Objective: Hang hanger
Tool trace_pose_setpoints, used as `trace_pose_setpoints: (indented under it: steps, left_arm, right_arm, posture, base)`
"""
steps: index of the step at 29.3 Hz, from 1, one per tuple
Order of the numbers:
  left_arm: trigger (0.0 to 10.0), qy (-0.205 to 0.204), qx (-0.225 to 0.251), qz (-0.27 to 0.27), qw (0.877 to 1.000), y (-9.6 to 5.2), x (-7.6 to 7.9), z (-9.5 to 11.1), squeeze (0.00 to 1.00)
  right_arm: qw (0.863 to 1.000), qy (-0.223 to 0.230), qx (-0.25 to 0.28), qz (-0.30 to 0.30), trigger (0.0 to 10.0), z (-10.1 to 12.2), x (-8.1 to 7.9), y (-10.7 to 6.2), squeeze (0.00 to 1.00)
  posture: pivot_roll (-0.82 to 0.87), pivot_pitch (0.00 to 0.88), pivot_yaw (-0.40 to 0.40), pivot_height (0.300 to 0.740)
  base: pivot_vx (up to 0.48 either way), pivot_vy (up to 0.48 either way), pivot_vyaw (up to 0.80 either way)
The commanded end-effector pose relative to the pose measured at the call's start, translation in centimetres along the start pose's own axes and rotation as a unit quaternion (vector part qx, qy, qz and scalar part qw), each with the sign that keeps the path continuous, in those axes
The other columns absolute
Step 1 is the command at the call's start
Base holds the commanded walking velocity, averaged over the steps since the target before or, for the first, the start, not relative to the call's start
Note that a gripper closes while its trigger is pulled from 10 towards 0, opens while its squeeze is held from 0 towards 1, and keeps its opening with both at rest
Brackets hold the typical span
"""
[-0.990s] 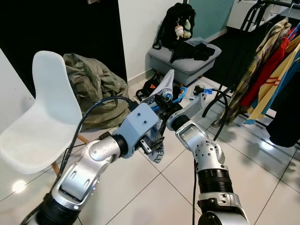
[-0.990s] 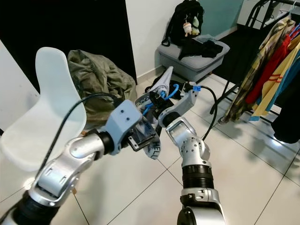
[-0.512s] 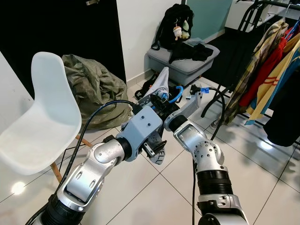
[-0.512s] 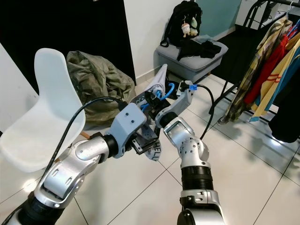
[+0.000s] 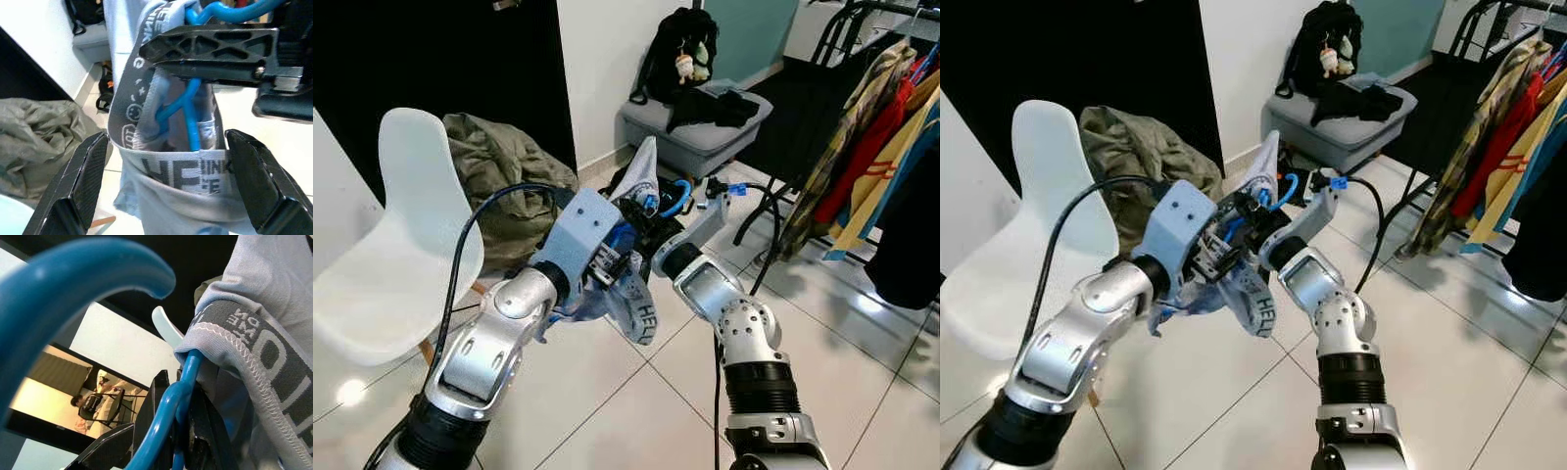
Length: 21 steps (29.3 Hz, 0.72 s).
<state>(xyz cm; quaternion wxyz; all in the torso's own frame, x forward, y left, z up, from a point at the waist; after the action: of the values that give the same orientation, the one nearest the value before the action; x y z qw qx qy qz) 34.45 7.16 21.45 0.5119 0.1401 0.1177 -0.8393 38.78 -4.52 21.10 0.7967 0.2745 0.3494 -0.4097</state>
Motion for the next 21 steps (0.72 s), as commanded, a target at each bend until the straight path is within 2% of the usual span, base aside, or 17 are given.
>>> trace_pose_setpoints:
  steps: [1, 9, 12, 13, 14, 15, 16, 21]
  left_arm:
    - [10.0, -0.004, -0.012, 0.006, 1.000, -0.2, -0.2, -0.4, 0.00]
    - [10.0, -0.004, -0.037, -0.006, 0.999, -0.3, 0.4, -1.6, 0.00]
    - [10.0, -0.010, -0.051, -0.021, 0.998, -0.1, 1.1, -2.2, 0.00]
    - [8.3, -0.012, -0.051, -0.028, 0.998, -0.1, 1.4, -2.2, 0.00]
    - [2.8, -0.014, -0.051, -0.031, 0.998, -0.1, 1.5, -2.2, 0.00]
    - [2.8, -0.014, -0.051, -0.031, 0.998, -0.1, 1.5, -2.2, 0.00]
    - [0.0, -0.014, -0.050, -0.033, 0.998, -0.1, 1.6, -2.2, 0.00]
    - [0.0, -0.012, -0.053, -0.038, 0.998, -0.1, 1.9, -2.3, 0.00]
  right_arm:
    - [0.998, 0.050, -0.012, 0.022, 10.0, -2.5, -1.3, 0.4, 0.00]
    - [0.998, 0.050, -0.011, 0.023, 10.0, -2.3, -1.4, 0.4, 0.00]
    - [0.998, 0.050, -0.010, 0.026, 10.0, -2.2, -1.6, 0.4, 0.00]
    - [0.998, 0.050, -0.010, 0.027, 10.0, -2.2, -1.6, 0.4, 0.00]
    - [0.998, 0.050, -0.010, 0.026, 10.0, -2.2, -1.6, 0.4, 0.00]
    - [0.998, 0.050, -0.010, 0.026, 10.0, -2.2, -1.6, 0.4, 0.00]
    - [0.998, 0.051, -0.010, 0.026, 10.0, -2.2, -1.6, 0.4, 0.00]
    - [0.998, 0.052, -0.007, 0.026, 10.0, -2.1, -1.6, 0.3, 0.00]
  posture:
    - [-0.01, 0.139, 0.031, 0.740]
    - [-0.01, 0.135, 0.029, 0.740]
    - [-0.01, 0.135, 0.029, 0.740]
    - [-0.02, 0.136, 0.030, 0.740]
    - [-0.02, 0.136, 0.030, 0.740]
    - [-0.02, 0.136, 0.030, 0.740]
    - [-0.02, 0.137, 0.031, 0.740]
    - [-0.02, 0.135, 0.033, 0.740]
  base:
    - [0.000, 0.000, 0.00]
    - [0.000, 0.000, 0.00]
    - [0.000, 0.000, 0.00]
    - [0.000, 0.000, 0.00]
    - [0.000, 0.000, 0.00]
    - [0.000, 0.000, 0.00]
    - [0.000, 0.000, 0.00]
    - [0.000, 0.000, 0.00]
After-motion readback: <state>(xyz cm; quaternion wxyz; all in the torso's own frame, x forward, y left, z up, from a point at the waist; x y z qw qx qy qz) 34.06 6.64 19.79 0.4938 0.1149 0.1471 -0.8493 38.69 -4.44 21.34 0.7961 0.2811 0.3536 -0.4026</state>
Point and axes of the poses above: a point about 5 cm out from each wrist's last joint towards the gripper, its own y axis pointing out of the wrist towards the gripper, its own z axis along the axis of the wrist's last joint, x = y × z, the point moved 5 cm from there along y, pointing out of the wrist towards the gripper, and after that the axes turned 1 degree about y, right-handed, at the moved point
